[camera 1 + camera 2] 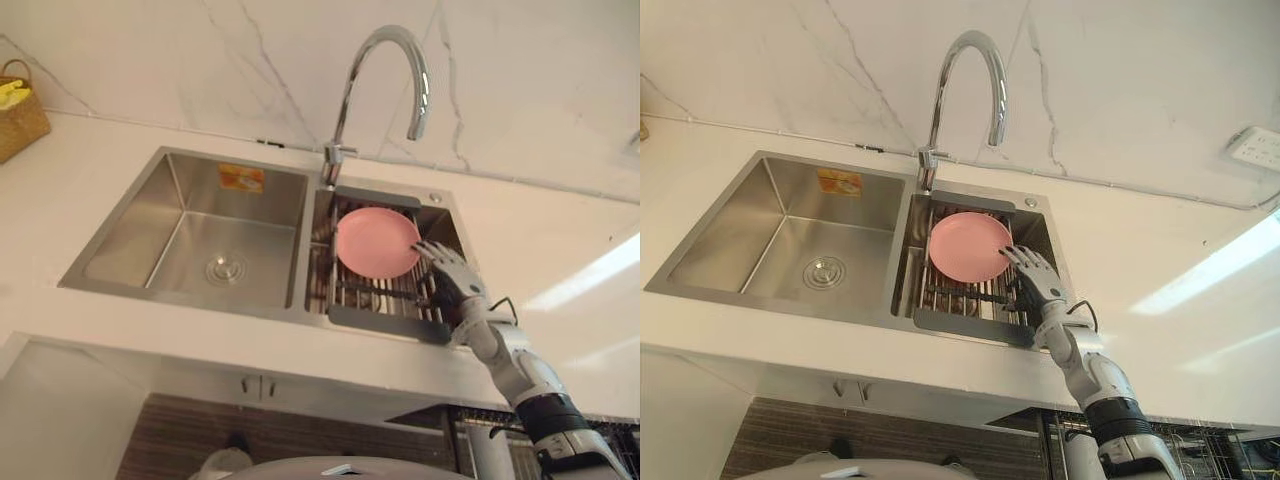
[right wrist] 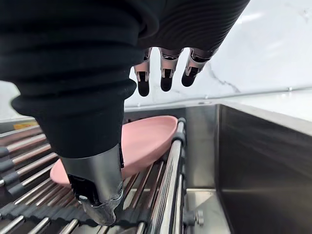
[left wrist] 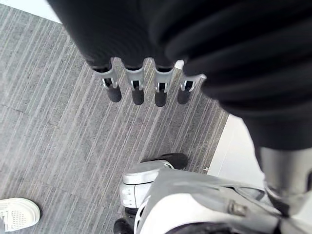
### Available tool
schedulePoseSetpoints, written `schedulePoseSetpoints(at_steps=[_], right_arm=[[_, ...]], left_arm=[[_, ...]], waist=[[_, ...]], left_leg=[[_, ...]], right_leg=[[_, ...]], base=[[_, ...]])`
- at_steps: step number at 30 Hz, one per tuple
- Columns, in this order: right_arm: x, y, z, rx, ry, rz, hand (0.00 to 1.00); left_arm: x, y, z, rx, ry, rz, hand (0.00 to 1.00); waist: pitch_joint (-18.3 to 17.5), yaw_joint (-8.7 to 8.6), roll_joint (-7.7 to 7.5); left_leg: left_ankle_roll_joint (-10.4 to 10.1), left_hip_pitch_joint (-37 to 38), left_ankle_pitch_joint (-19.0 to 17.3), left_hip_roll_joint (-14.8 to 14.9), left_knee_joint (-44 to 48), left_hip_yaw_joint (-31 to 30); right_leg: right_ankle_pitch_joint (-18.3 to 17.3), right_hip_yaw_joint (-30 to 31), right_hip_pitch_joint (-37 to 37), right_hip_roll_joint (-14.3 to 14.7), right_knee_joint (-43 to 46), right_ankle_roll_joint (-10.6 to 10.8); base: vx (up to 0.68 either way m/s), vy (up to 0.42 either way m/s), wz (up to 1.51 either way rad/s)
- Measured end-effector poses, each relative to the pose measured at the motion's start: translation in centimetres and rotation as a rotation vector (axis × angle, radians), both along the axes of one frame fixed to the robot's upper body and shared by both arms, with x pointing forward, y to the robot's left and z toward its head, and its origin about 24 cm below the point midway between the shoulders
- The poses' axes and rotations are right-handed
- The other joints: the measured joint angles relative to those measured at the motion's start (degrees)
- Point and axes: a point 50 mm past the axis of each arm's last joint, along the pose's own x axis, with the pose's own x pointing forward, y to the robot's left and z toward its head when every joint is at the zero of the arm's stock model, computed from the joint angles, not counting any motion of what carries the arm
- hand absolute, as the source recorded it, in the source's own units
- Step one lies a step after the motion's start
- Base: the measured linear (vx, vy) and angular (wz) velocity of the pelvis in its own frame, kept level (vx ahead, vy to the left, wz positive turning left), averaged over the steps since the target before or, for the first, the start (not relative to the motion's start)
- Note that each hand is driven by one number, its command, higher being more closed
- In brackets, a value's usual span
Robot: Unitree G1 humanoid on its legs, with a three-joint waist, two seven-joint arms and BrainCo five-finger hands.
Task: Walk over to the sink, pick up the cup, carry it to the dishwasher, place the cup inside the dishwasher, then close the dishwasher door
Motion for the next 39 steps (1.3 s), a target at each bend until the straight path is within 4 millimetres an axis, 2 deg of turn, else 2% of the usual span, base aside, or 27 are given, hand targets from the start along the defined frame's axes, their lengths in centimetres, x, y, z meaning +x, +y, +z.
schedulePoseSetpoints(at_steps=[3,11,15,17,23,27,33,39], right_arm=[[0.1,0.0,-0.5,0.009,0.020,-0.026,0.00],[1.4,0.2,0.0,-0.005,-0.007,-0.033,0.00],[2.3,0.2,0.2,-0.052,-0.021,-0.043,0.00],[2.6,0.6,0.1,-0.074,-0.022,-0.025,0.00],[3.4,0.9,0.8,-0.122,-0.093,-0.033,0.00],[4.1,0.8,1.5,-0.152,-0.147,-0.048,0.00],[4.4,0.3,1.8,-0.175,-0.192,-0.083,0.00],[4.4,0.1,2.2,-0.195,-0.275,-0.090,0.00]], left_arm=[[-0.1,0.0,0.0,-0.001,0.001,0.000,0.00],[0.0,0.1,0.0,0.004,0.000,-0.007,0.00],[0.9,0.2,0.1,0.012,-0.020,-0.033,0.00],[1.1,0.2,0.1,0.013,-0.023,-0.039,0.00],[1.2,0.2,0.1,0.015,-0.027,-0.043,0.00],[1.9,0.2,0.1,0.017,-0.045,-0.050,0.00],[2.3,0.4,0.2,0.022,-0.055,-0.054,0.00],[2.9,0.6,0.3,0.033,-0.078,-0.067,0.00]], waist=[[0.11,0.21,0.13],[0.64,0.42,-0.26],[2.14,1.74,-0.34],[2.72,1.83,-0.19],[4.50,1.90,-0.09],[6.58,1.90,-0.13],[7.31,2.76,-0.71],[7.73,2.76,-1.24]], left_leg=[[0.38,-0.68,-0.27,-0.11,0.00,-0.19],[0.47,-0.98,-0.54,-0.73,0.02,-1.54],[0.91,-1.01,-0.17,-0.80,0.04,-2.14],[0.91,-1.22,-0.16,-0.82,0.04,-2.77],[0.86,-1.79,0.15,-0.82,0.04,-3.49],[0.57,-2.25,0.35,-0.68,0.02,-4.20],[0.60,-4.28,0.81,-0.63,0.02,-4.40],[0.79,-5.93,0.70,-0.93,0.04,-4.30]], right_leg=[[-0.13,-0.06,-0.12,-0.20,-0.04,0.17],[-0.48,-1.01,-0.05,-0.63,0.40,0.41],[-0.48,-1.75,-0.04,-0.61,0.65,0.52],[-0.62,-2.32,0.02,-0.62,0.86,0.57],[-0.85,-3.04,-0.24,-0.62,1.33,0.42],[-1.45,-3.36,-0.55,-0.75,1.94,0.04],[-1.74,-3.11,-2.35,-1.00,2.79,0.22],[-1.76,-2.93,-4.17,-1.55,3.42,0.26]], base=[[0.01,0.011,0.05],[0.08,-0.005,0.08],[0.08,-0.024,0.11],[0.04,-0.026,0.15],[0.01,-0.014,0.06],[-0.06,0.003,0.06],[-0.05,0.009,0.05],[-0.01,0.003,0.00]])
